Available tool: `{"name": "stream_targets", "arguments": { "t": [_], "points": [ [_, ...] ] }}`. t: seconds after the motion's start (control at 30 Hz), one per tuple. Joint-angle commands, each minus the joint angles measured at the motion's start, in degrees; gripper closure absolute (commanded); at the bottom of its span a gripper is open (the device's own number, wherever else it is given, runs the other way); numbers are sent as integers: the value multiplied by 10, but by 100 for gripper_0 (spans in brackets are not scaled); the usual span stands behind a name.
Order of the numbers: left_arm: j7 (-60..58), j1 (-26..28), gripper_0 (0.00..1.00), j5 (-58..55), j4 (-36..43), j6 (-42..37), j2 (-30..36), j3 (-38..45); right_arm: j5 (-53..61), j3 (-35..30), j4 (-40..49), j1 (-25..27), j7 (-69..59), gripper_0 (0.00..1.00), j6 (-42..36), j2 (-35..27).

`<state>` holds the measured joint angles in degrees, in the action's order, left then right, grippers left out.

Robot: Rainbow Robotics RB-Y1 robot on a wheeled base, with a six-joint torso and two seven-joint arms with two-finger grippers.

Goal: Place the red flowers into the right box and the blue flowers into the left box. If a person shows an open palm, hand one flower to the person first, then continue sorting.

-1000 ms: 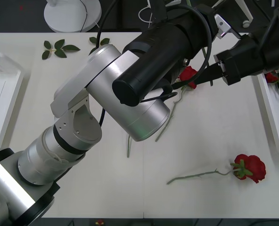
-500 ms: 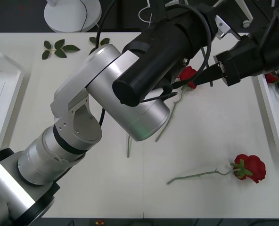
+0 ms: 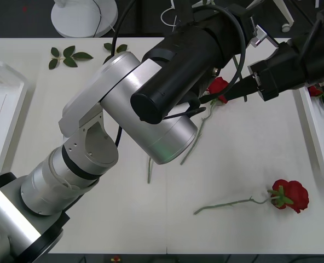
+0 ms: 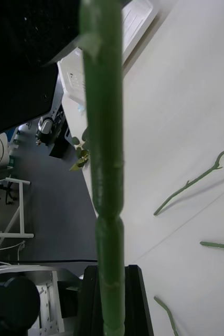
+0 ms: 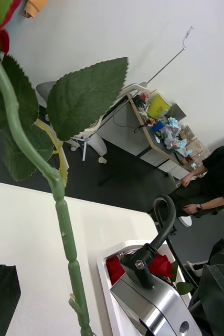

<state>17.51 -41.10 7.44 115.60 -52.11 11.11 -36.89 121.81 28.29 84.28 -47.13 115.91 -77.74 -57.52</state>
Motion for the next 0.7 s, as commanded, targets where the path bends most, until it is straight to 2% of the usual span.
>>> {"name": "stream_targets", "arguments": {
  "t": [0.03,0.1,0.27,0.37,0.47,0.6,0.7],
  "points": [
    [10,-17,0,2,1,8,-6,-6,-11,1,14,0,-20,100,-5,-8],
    [10,-17,0,-1,7,10,11,1,-12,1,14,0,-20,100,-7,-9],
    [39,0,0,-120,44,-2,66,45,-33,1,14,0,-21,100,-13,-14],
    [105,9,0,-226,87,-79,93,99,-54,1,14,0,-22,100,-17,-20],
    [204,11,0,-366,111,-192,113,193,-82,1,13,0,-22,100,-23,-29],
    [360,35,0,-507,104,-280,139,299,-119,2,13,0,-22,100,-30,-51],
    [478,61,0,-564,89,-307,155,342,-141,1,12,0,-22,100,-37,-69]
  ]
}}
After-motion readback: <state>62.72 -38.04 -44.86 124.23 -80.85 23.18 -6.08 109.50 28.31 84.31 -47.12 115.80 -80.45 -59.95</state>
